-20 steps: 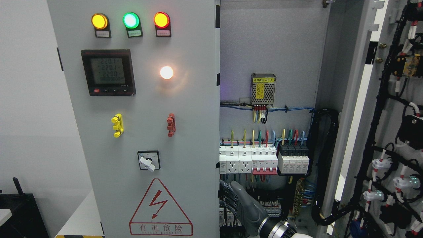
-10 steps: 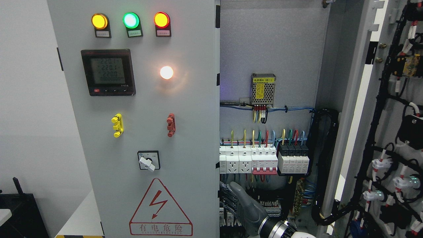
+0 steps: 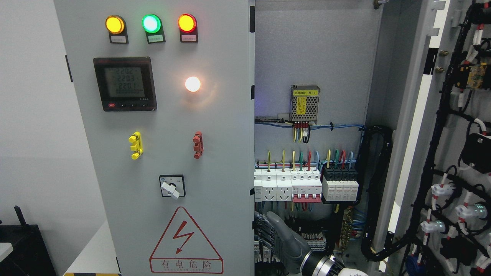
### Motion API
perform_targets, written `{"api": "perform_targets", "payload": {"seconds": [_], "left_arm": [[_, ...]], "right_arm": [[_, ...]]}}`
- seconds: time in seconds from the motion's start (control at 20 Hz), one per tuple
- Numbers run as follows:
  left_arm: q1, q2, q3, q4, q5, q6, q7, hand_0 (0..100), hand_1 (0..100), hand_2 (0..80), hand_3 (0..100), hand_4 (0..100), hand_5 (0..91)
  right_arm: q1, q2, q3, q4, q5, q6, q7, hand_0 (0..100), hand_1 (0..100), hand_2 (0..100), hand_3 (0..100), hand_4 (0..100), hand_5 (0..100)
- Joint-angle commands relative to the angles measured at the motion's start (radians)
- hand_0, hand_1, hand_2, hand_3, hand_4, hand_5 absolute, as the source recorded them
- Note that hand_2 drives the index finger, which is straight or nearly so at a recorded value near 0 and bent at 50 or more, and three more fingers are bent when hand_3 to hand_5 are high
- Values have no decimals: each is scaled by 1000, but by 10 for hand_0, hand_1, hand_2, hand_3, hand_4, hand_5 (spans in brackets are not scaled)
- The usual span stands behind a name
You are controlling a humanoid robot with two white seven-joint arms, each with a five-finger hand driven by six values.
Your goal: Open door with both hands
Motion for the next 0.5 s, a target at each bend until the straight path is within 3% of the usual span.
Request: {"api": "perform_targets", "payload": {"seconds": [0.0,0.45], "left_arm": [[0,0,0,0,0,0,0,0,0,0,0,31,0],[0,0,0,0,-1,0,0,0,0,0,0,31,0]], "right_arm": [[0,0,0,1,0,1,9,107,0,0,0,0,0],[0,0,0,-2,-2,1,10,107,0,0,0,0,0]]}}
